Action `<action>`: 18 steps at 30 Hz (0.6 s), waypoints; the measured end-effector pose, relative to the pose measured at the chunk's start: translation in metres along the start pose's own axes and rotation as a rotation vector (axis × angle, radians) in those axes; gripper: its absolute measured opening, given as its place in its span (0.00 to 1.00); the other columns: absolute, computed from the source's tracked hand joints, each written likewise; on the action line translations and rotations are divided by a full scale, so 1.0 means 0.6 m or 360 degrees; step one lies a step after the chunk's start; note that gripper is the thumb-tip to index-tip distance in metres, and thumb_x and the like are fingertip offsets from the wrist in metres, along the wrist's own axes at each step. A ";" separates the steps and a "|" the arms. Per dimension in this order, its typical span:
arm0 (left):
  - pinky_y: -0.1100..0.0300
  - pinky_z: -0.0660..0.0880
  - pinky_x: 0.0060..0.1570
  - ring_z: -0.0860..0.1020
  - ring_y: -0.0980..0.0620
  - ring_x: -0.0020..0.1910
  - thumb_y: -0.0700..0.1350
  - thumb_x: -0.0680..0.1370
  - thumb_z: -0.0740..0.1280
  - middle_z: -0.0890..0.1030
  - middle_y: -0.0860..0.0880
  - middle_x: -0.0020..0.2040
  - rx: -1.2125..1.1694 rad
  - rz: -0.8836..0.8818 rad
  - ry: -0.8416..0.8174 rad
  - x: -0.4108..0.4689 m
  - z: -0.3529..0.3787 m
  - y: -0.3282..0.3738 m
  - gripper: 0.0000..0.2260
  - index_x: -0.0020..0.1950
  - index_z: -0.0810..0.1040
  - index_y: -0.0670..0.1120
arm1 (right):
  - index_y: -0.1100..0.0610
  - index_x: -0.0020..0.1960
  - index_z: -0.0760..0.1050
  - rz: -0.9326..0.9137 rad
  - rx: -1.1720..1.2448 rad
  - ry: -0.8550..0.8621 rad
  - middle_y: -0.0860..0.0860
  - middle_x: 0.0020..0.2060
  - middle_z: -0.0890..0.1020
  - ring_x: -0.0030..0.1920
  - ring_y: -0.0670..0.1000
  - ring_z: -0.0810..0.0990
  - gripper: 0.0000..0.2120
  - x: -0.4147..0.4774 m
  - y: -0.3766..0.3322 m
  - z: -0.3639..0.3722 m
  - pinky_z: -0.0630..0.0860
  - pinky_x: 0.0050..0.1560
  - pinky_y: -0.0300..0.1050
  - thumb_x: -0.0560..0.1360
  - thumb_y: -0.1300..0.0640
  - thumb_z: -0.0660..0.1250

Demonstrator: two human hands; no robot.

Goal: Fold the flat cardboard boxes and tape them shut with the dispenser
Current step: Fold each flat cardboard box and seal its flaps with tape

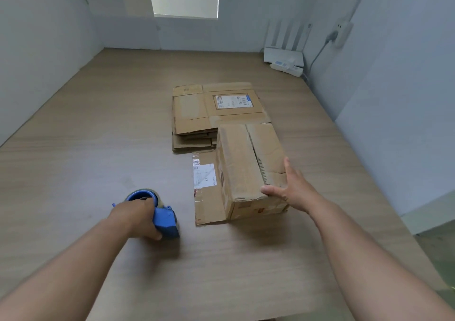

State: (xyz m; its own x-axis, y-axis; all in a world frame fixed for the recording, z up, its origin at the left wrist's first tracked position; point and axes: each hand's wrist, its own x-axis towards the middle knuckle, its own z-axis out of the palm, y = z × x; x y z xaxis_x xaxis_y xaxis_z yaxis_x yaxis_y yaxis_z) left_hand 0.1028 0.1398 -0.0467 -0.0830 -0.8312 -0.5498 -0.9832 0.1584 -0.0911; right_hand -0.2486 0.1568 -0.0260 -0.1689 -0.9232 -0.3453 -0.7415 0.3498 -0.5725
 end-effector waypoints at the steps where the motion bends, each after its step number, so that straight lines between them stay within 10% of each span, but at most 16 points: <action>1: 0.62 0.69 0.41 0.73 0.53 0.46 0.62 0.68 0.71 0.73 0.55 0.46 -0.0006 0.0005 0.0030 0.001 -0.002 -0.001 0.22 0.52 0.68 0.51 | 0.51 0.78 0.39 0.0001 0.0003 -0.0004 0.54 0.77 0.53 0.76 0.54 0.55 0.55 -0.001 0.000 0.000 0.56 0.72 0.49 0.68 0.39 0.72; 11: 0.62 0.78 0.47 0.79 0.57 0.47 0.53 0.66 0.79 0.80 0.57 0.49 -0.1288 0.0469 0.0324 -0.068 -0.069 0.057 0.21 0.55 0.75 0.55 | 0.55 0.78 0.48 -0.0194 0.0232 0.0146 0.53 0.77 0.52 0.77 0.51 0.49 0.39 -0.006 0.013 -0.018 0.48 0.75 0.48 0.76 0.39 0.60; 18: 0.67 0.77 0.41 0.80 0.61 0.46 0.43 0.69 0.78 0.82 0.63 0.47 -0.1586 0.0781 0.0310 -0.104 -0.112 0.128 0.18 0.53 0.77 0.57 | 0.48 0.48 0.81 -0.0819 0.0874 0.0006 0.49 0.48 0.84 0.48 0.45 0.80 0.06 -0.101 -0.061 -0.062 0.77 0.52 0.39 0.73 0.56 0.70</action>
State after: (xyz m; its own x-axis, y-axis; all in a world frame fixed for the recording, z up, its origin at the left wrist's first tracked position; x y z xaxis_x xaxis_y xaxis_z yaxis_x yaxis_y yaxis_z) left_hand 0.0212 0.1679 0.0365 -0.4344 -0.8789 -0.1970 -0.5215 0.0671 0.8506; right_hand -0.2356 0.1942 0.0436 0.1087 -0.9918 0.0678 -0.2971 -0.0975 -0.9499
